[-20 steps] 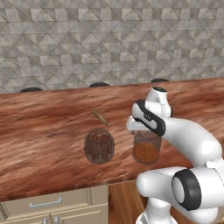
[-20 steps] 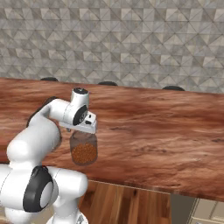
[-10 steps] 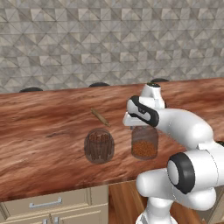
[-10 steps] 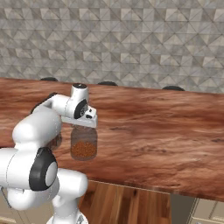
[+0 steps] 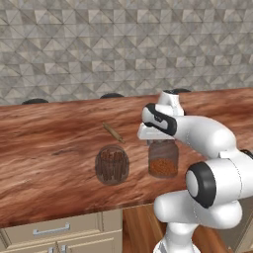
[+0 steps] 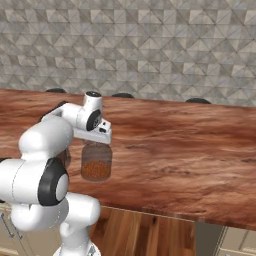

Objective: Pick the jar and jar from the dining table and place them in the open cabinet. Close the cabinet after placing the objects.

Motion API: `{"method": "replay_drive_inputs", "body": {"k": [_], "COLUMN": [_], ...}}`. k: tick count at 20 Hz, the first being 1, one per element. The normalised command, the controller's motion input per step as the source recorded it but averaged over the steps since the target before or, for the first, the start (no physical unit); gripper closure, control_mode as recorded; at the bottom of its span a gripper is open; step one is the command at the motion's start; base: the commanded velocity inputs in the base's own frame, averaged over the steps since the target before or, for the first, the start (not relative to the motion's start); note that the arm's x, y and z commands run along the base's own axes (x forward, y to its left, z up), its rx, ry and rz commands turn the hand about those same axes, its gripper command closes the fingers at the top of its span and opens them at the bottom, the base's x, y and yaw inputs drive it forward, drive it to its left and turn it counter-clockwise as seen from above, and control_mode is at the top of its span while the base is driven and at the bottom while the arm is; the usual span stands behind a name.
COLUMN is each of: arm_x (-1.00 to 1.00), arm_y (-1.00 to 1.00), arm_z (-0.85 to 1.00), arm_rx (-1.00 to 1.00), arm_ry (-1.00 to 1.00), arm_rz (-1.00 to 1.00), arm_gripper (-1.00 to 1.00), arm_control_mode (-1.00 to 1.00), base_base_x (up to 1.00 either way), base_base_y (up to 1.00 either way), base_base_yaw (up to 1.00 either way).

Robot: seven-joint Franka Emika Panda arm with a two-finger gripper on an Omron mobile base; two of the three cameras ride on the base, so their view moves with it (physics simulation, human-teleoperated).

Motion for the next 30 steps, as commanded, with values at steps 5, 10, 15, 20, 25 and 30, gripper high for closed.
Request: {"method": "replay_drive_inputs", "body": {"k": [5,10,15,20,25,30], "arm_x": [-0.01,-0.16,-0.48,-0.71,-0.62,-0.52], "arm_y": [0.0,0.0,-0.02,-0.01,-0.12,-0.25], "arm_z": [0.05,0.49,0.56,0.46,0.32,0.62], "arm_rx": [0.0,-0.04,-0.04,-0.15,-0.28,-0.19], "arm_ry": [0.0,0.0,-0.01,-0.12,-0.26,-0.15], "arm_rz": [0.0,0.0,-0.01,-0.06,-0.01,0.0], "arm_gripper": [1.0,1.0,1.0,1.0,1.0,1.0], "arm_control_mode": [-1.0,-1.0,-1.0,-1.0,-1.0,-1.0], "base_base_x": [0.0,0.0,0.0,0.0,0.0,0.0], "base_base_y": [0.0,0.0,0.0,0.0,0.0,0.0], "base_base_yaw": [0.0,0.0,0.0,0.0,0.0,0.0]}}
